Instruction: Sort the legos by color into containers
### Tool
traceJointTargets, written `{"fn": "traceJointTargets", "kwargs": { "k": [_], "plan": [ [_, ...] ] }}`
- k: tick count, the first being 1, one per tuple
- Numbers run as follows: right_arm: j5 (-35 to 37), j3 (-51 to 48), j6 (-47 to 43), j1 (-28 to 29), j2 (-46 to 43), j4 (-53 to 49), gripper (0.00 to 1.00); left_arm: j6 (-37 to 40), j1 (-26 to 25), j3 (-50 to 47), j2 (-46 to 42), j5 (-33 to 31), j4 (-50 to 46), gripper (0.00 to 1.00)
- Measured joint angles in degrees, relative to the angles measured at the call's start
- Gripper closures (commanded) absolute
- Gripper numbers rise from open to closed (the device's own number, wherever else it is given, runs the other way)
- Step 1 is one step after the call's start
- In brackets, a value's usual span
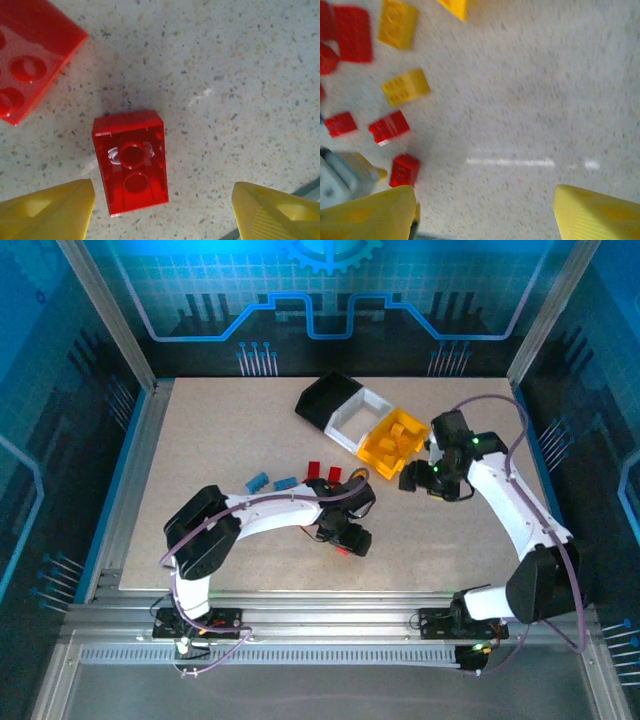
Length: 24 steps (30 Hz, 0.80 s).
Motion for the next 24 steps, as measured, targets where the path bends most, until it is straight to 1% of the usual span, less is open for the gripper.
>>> {"fn": "traceJointTargets", "kwargs": {
  "k": [4,5,10,13,14,21,24],
  "plan": [
    [-1.09,-3.54,1.22,-0.02,-2.4,0.5,0.27,0.44,0.0,0.66,1.81,-0.74,-0.02,0.34],
    [-1.42,-3.85,1.49,-0.04,-2.82,0.87,0.27,0.42,0.0,0.66,2.19,-1.01,-0.17,0.36],
    [-3.39,-4.11,2.58,-0.24,-3.93,2.67,0.27,0.31,0.0,0.74,4.11,-2.89,-0.46,0.51],
    [-3.93,-4.13,2.93,-0.24,-4.17,3.56,0.27,0.13,0.0,1.42,4.37,-3.54,-1.07,0.65],
    [-4.07,-4.22,2.99,-0.24,-4.17,3.96,0.27,0.09,0.0,1.46,4.37,-3.56,-1.07,0.67],
    [-5.2,-5.05,3.13,-0.55,-3.89,5.25,0.27,-0.31,0.0,1.38,3.85,-3.72,-1.95,0.7],
    [-5.6,-5.99,3.1,-1.66,-3.8,5.86,0.27,-1.66,0.72,0.59,1.6,-2.99,-3.17,0.7]
  ]
}}
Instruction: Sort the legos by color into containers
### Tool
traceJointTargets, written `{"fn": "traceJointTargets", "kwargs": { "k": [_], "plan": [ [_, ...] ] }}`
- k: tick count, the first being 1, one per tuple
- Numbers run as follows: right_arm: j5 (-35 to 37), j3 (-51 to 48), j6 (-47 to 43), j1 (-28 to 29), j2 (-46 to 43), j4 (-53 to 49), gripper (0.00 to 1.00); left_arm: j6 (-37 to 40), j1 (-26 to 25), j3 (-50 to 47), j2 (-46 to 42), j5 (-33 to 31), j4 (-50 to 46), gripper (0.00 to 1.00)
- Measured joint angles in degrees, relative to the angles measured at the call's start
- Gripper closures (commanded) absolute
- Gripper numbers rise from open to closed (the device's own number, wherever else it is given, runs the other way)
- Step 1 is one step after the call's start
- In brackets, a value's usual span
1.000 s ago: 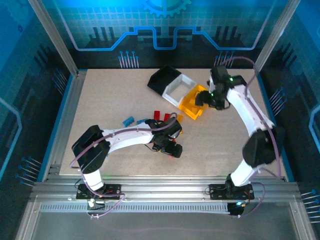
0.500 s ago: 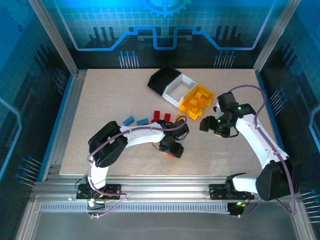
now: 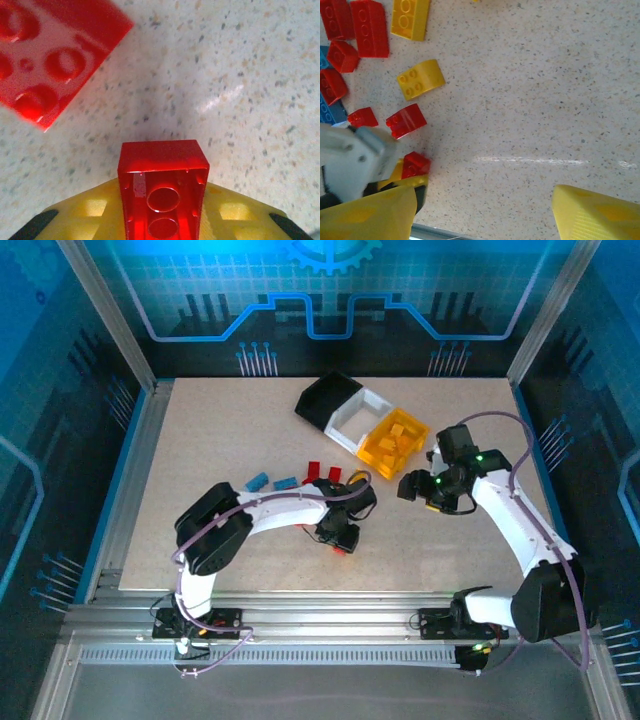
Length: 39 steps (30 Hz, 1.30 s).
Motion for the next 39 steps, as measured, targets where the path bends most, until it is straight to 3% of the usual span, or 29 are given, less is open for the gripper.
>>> {"fn": "traceJointTargets", "kwargs": {
  "k": [3,7,10,14,22,28,39],
  "plan": [
    [-0.7,-2.36,0.07,-1.57,-0.02,1.14,0.27,-1.53,3.41,-0.42,-5.16,2.54,-0.7,0.69],
    [-2.45,-7.65,1.53,-2.34,-0.24,3.15,0.27,-3.34,13.42,2.16,-10.08,7.76,-0.26,0.69],
    [-3.52,-11.26,2.89,-2.32,-1.03,4.87,0.27,-4.28,20.33,9.22,-8.02,10.88,-0.31,0.69],
    [-4.52,-13.46,4.17,-2.1,-2.47,5.79,0.27,-5.35,24.92,24.24,1.09,13.84,-0.35,0.69],
    [-4.52,-13.25,4.5,-1.95,-4.96,5.57,0.27,-8.5,27.61,52.46,22.88,16.55,-1.64,0.68],
    [-5.57,-11.02,4.31,-1.9,-4.22,4.81,0.27,-12.83,27.8,64.61,33.9,17.14,-1.25,0.66],
    [-5.99,-10.08,3.54,-1.9,-3.91,3.43,0.26,-18.45,27.61,69.13,41.66,17.11,2.25,0.63]
  ]
}}
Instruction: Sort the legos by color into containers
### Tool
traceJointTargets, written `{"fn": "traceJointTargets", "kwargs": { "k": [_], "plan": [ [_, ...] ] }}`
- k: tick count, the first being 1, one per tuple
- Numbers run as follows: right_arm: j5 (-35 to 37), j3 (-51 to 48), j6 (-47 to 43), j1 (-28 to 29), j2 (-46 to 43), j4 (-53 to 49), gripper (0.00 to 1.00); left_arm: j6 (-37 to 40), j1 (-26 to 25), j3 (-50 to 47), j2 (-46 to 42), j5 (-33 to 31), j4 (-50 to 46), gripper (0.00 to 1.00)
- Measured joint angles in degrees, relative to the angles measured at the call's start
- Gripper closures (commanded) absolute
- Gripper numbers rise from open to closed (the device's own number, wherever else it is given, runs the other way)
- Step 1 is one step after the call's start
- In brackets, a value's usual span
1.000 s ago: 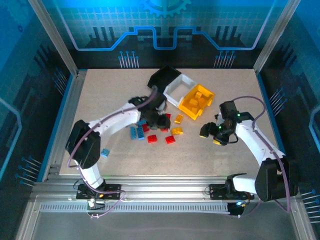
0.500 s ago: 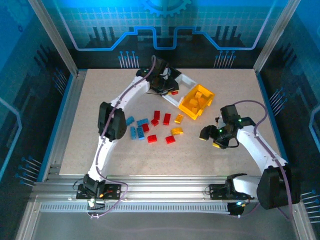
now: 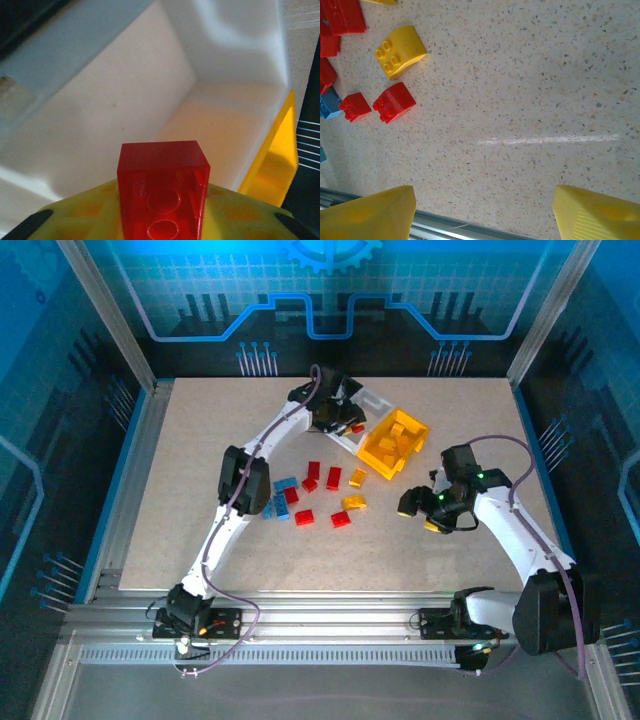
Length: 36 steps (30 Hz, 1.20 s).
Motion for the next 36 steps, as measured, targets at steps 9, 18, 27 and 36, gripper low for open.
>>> {"fn": "traceJointTargets", "kwargs": {
  "k": [9,18,27,36],
  "plan": [
    [-0.02,0.0,-1.68,0.0,-0.15,-0.98,0.26,-0.37,-3.26,-5.35,-1.64,-1.14,3.98,0.63],
    [-0.02,0.0,-3.34,0.0,-0.24,-1.42,0.25,-0.79,-9.14,-21.97,-10.97,-1.53,9.55,0.51],
    [0.04,0.9,-4.46,-0.02,-0.66,-2.56,0.21,-0.11,-9.9,-18.62,-11.02,-1.66,5.73,0.29],
    [2.84,4.72,-4.37,4.94,0.92,-4.13,0.21,4.87,-9.73,-28.94,-23.41,-4.96,2.16,0.26]
  ]
}}
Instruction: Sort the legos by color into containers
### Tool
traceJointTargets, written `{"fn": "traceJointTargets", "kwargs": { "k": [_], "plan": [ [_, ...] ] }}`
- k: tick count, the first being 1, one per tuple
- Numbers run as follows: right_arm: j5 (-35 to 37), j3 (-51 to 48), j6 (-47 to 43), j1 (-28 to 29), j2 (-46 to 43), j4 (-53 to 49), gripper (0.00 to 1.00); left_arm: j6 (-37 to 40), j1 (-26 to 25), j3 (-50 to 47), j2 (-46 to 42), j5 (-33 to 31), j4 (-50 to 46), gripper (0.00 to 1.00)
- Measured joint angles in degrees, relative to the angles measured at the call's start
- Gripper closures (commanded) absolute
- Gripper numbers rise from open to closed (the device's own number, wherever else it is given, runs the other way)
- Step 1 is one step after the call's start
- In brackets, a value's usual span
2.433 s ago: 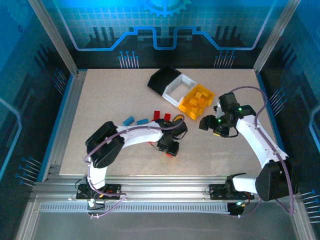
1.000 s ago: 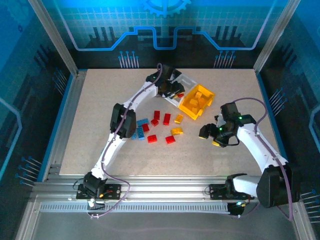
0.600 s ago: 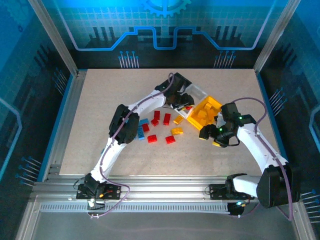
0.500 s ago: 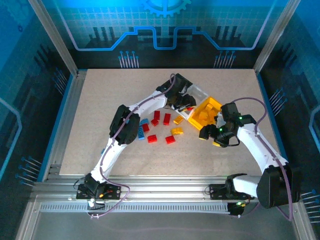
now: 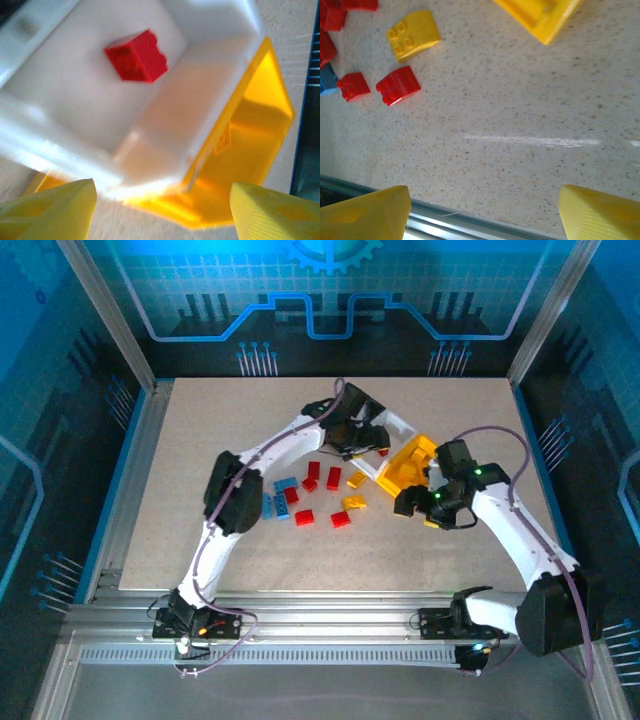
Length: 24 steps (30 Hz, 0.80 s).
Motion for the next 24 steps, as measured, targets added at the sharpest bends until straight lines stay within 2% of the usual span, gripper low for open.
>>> {"fn": "traceJointTargets", "kwargs": {
  "k": [4,8,14,19,24],
  "plan": [
    [2.67,5.11,0.63,8.44,7.8,-0.11,0.19,1.62,1.11,-19.39,-18.75,-2.67,0.83,0.23],
    [5.68,11.8,2.21,16.65,18.29,-0.04,0.15,2.19,4.79,-39.6,-37.94,-5.53,1.62,0.21],
    [8.87,21.24,3.87,24.72,31.63,-0.07,0.16,2.21,8.9,-62.03,-55.76,-8.39,-1.33,0.17],
    [11.3,28.24,3.1,27.41,39.34,-0.24,0.19,1.27,11.41,-71.25,-68.48,-8.72,-4.63,0.15],
    [12.68,32.7,1.42,27.69,44.37,-0.7,0.22,0.33,12.68,-73.46,-74.97,-8.74,-6.03,0.14]
  ]
}}
